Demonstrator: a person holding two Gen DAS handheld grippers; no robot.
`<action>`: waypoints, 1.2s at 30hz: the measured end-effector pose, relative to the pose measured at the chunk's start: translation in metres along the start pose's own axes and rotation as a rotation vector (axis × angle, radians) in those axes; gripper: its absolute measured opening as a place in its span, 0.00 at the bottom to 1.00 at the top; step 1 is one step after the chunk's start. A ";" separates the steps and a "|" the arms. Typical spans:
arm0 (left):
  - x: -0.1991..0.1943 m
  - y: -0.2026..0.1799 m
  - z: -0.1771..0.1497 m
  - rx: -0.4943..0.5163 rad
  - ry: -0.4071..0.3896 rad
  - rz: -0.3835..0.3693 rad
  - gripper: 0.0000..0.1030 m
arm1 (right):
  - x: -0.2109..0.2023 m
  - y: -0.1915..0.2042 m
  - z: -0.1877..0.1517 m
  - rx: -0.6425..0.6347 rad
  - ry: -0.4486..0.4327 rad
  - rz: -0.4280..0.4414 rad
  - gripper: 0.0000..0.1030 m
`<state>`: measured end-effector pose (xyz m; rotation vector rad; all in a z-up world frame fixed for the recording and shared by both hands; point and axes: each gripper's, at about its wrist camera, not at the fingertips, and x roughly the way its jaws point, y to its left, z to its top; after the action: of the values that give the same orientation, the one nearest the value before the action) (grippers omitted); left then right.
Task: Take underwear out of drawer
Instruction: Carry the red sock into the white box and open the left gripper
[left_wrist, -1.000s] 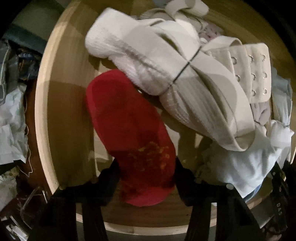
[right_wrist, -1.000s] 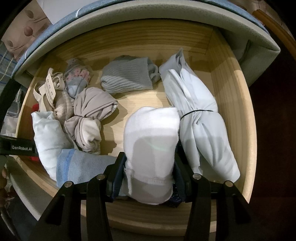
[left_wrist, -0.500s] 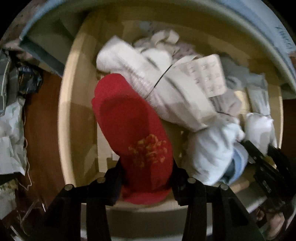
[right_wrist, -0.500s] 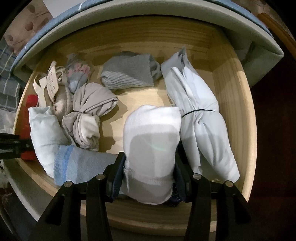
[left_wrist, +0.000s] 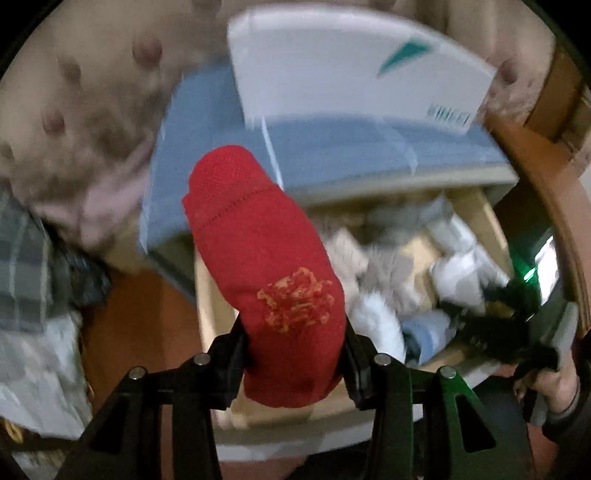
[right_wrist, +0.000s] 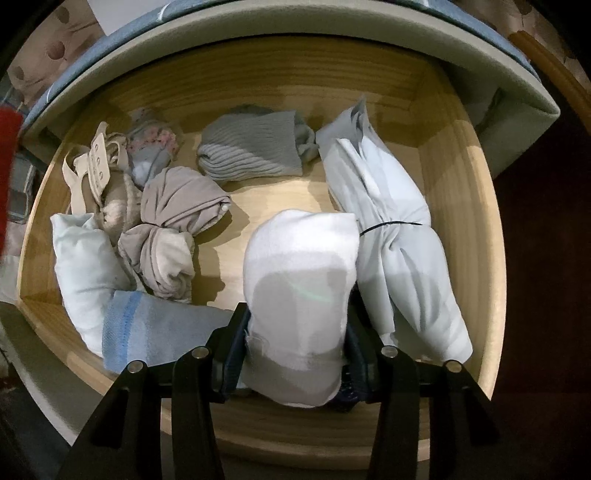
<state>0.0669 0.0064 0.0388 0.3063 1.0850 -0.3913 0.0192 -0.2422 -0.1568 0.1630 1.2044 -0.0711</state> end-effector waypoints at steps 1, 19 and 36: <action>-0.009 0.000 0.008 0.013 -0.039 0.007 0.43 | 0.000 0.001 0.000 -0.004 -0.002 -0.005 0.42; -0.063 -0.005 0.224 0.053 -0.303 -0.008 0.43 | 0.001 0.018 -0.003 -0.037 -0.024 -0.072 0.41; 0.073 -0.007 0.250 0.025 -0.014 0.021 0.43 | -0.005 0.020 -0.012 -0.007 -0.059 -0.112 0.41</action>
<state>0.2916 -0.1181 0.0824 0.3366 1.0628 -0.3884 0.0091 -0.2205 -0.1541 0.0873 1.1543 -0.1684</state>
